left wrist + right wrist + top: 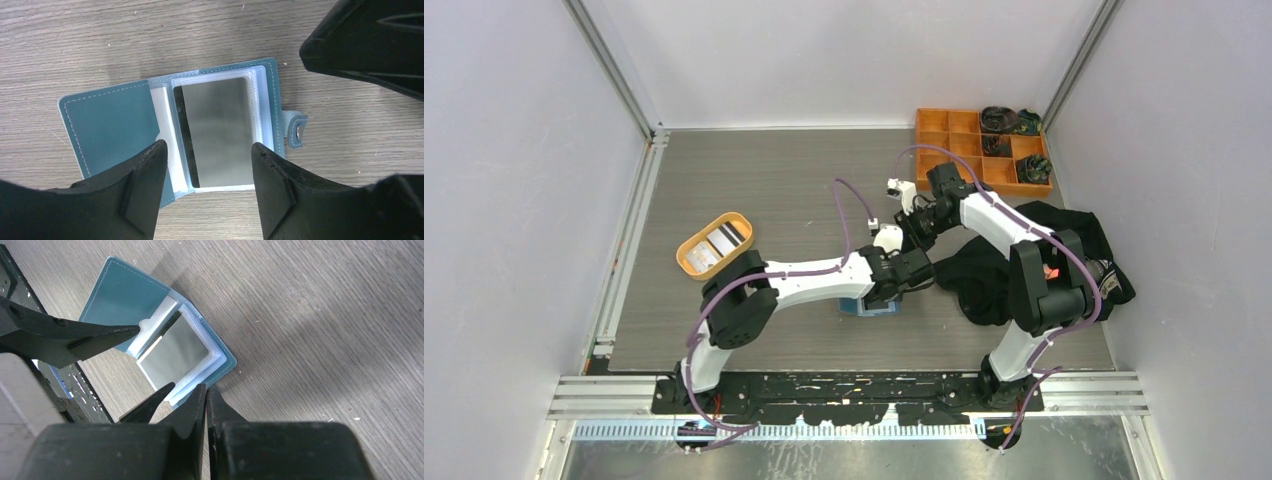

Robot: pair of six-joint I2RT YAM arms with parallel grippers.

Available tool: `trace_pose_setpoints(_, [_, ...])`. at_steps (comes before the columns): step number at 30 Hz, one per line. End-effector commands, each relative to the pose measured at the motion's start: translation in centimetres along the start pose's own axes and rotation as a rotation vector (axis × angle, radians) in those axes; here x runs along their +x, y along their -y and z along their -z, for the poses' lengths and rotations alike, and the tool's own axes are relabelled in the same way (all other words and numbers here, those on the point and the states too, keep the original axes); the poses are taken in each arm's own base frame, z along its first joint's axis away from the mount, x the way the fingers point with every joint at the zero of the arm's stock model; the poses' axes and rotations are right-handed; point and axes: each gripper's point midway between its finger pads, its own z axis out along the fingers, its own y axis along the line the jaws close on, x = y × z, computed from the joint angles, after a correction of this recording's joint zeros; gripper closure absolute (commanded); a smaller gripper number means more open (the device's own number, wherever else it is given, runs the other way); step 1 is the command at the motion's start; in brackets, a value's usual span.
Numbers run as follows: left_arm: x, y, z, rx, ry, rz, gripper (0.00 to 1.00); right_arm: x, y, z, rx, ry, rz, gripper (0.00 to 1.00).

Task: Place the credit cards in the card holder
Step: Open the card holder at the center of the board.

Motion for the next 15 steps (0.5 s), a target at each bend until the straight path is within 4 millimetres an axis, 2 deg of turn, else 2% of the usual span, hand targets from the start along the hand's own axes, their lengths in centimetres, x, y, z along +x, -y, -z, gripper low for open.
trace_pose_setpoints(1, [-1.0,0.4,0.3,-0.015,0.029,-0.029,0.37,-1.9,0.1,0.8,0.012,0.041,0.018,0.90])
trace_pose_setpoints(8, [-0.5,1.0,-0.5,-0.042,-0.007,-0.079,0.34,-1.9,0.0,0.8,0.007,0.040,0.013,0.90])
trace_pose_setpoints(15, [0.3,0.5,-1.4,-0.097,-0.036,-0.109,0.33,-1.9,0.0,0.8,0.007,0.040,0.012,0.90])
